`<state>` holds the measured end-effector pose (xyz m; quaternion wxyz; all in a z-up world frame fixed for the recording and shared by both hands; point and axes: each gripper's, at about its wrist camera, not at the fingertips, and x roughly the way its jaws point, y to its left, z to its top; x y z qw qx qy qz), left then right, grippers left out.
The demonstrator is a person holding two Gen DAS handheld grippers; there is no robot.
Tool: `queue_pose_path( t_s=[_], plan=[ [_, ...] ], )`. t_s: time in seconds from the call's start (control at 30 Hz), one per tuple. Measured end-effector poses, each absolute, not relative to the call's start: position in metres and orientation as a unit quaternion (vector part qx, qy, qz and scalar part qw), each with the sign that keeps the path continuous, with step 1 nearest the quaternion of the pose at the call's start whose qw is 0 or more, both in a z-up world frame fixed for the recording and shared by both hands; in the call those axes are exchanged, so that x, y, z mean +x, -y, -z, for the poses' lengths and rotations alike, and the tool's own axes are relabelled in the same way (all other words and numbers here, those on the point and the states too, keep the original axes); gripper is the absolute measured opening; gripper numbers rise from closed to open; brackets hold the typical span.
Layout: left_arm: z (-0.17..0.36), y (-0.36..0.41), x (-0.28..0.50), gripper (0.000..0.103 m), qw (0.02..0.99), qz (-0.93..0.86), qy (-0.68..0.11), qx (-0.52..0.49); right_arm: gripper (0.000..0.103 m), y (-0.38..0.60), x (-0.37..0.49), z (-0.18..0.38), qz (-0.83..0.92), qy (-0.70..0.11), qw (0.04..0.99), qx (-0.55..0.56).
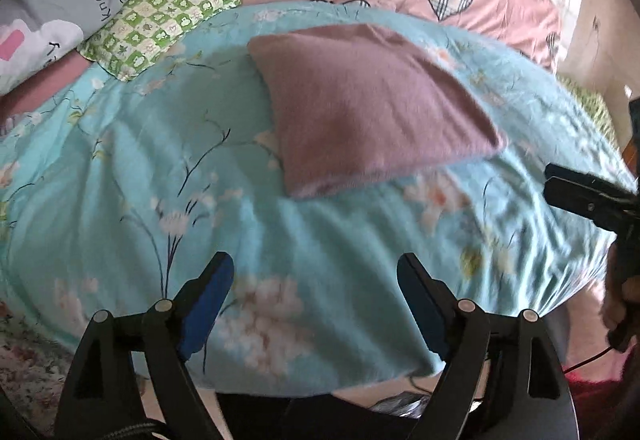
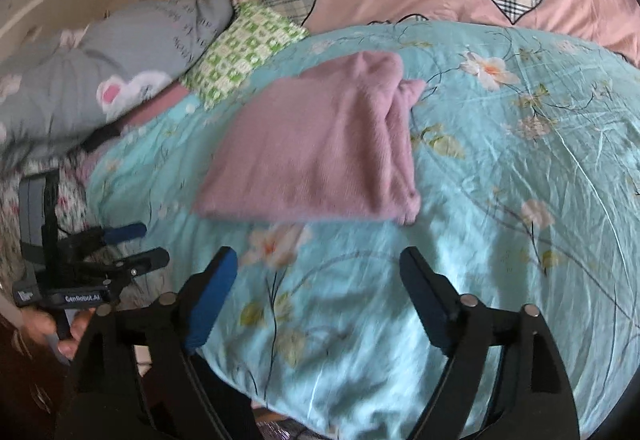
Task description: Fold small clothes
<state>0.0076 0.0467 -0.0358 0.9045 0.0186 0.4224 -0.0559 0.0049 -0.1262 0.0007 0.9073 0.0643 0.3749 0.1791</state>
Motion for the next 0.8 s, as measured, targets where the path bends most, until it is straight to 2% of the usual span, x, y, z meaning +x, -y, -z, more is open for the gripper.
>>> queue_pose_path(
  t_s=[0.23, 0.4, 0.5, 0.63, 0.8],
  plan=[
    [0.041, -0.044, -0.002, 0.085, 0.902, 0.05, -0.428, 0.032, 0.09, 0.114, -0.012, 0.015, -0.181, -0.398, 0.899, 0.015],
    [0.016, -0.04, 0.003, 0.086, 0.914, 0.034, -0.4, 0.058, 0.09, 0.108, -0.01, 0.005, -0.185, -0.394, 0.9, 0.001],
    [-0.006, -0.042, 0.009, 0.09, 0.921, 0.035, -0.383, 0.063, 0.091, 0.107, -0.005, -0.015, -0.195, -0.378, 0.905, -0.002],
    [-0.025, -0.043, 0.018, 0.1, 0.928, 0.026, -0.364, 0.07, 0.102, 0.104, 0.002, -0.046, -0.196, -0.347, 0.917, -0.015],
    [-0.008, -0.037, 0.037, 0.102, 0.92, 0.021, -0.386, 0.07, 0.103, 0.094, 0.019, -0.047, -0.195, -0.346, 0.917, -0.029]
  ],
)
